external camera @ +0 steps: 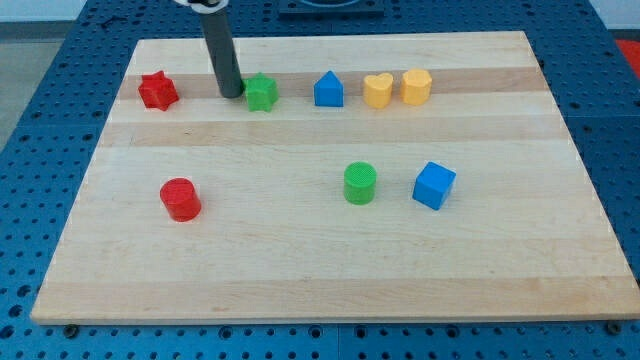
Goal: Move the red star to the left of green star
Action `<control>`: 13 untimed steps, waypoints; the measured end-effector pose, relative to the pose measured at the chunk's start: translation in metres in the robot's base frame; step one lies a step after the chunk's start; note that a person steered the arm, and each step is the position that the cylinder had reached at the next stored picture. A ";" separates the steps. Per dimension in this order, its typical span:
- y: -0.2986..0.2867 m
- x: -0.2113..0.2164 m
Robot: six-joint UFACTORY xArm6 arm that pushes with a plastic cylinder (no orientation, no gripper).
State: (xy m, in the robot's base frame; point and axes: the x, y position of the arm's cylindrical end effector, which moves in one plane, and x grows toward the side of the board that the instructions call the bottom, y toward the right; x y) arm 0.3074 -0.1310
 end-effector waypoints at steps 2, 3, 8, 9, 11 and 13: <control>0.006 -0.012; -0.033 -0.035; -0.174 -0.011; -0.174 0.013; -0.150 0.014; -0.139 0.013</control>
State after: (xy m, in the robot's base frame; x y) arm 0.3204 -0.2702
